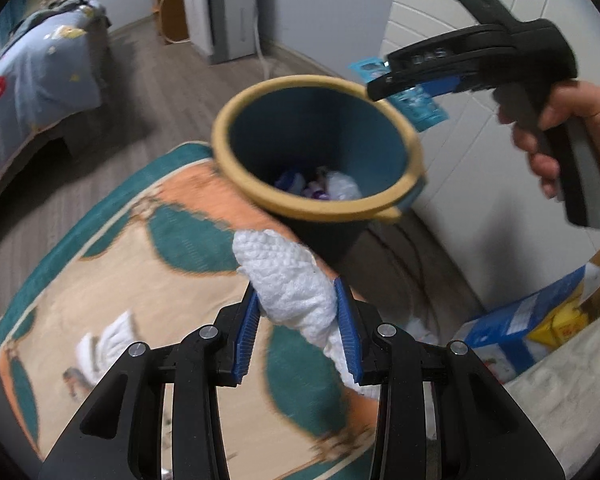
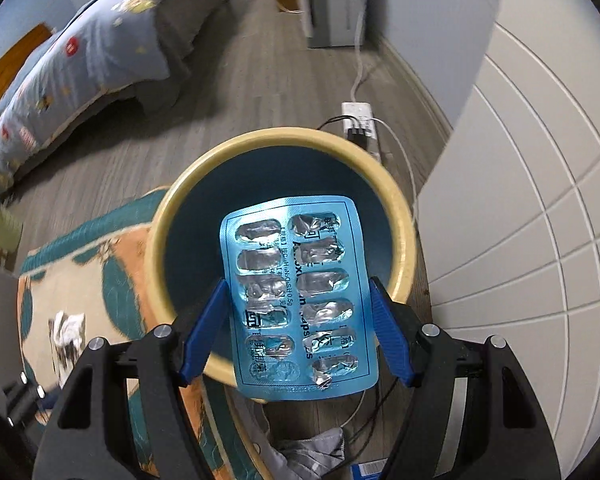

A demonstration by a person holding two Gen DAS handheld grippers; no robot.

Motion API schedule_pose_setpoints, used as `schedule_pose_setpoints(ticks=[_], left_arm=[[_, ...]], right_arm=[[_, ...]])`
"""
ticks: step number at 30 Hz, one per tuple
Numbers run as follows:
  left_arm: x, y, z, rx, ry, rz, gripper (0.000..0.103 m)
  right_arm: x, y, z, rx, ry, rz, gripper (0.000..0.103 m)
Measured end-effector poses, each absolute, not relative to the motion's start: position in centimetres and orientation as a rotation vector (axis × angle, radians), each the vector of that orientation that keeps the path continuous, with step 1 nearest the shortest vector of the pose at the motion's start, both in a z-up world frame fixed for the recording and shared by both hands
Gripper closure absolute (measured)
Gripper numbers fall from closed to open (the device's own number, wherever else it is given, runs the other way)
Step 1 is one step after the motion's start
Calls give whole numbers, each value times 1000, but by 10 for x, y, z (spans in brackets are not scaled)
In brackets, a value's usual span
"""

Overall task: Collect trash
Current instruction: 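Carry the tissue and blister pack over the bin with both tools, then open both tools to drop the tissue and blister pack into the bin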

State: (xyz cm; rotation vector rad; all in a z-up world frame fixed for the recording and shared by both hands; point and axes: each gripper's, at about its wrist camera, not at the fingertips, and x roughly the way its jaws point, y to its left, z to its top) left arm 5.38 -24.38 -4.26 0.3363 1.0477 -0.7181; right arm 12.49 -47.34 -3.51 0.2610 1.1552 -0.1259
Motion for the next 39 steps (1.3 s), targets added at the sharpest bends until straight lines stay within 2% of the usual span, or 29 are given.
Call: schedule_pose_setpoints(ticks=[5, 20, 25, 26, 28, 29, 34, 36, 39], left_arm=[[66, -273, -43, 284, 1049, -760, 65], [136, -330, -55, 363, 1007, -732, 65], [160, -334, -60, 401, 980, -654, 60], [164, -336, -59, 409, 971, -647, 58], [171, -331, -54, 387, 948, -643, 45], [171, -328, -53, 376, 938, -634, 33], [176, -318, -54, 356, 932, -612, 26], [175, -311, -55, 347, 927, -595, 13], [172, -299, -54, 355, 915, -574, 9]], right_arm=[[121, -499, -42, 360, 1132, -199, 34], [124, -520, -56, 502, 1109, -235, 34], [126, -516, -57, 507, 1101, -227, 34], [127, -516, -58, 509, 1101, -223, 34], [129, -513, -58, 500, 1100, -214, 34], [129, -513, -58, 492, 1099, -212, 34], [133, -508, -62, 485, 1108, -206, 34], [135, -505, -65, 470, 1118, -206, 33], [140, -497, -66, 456, 1106, -189, 33]])
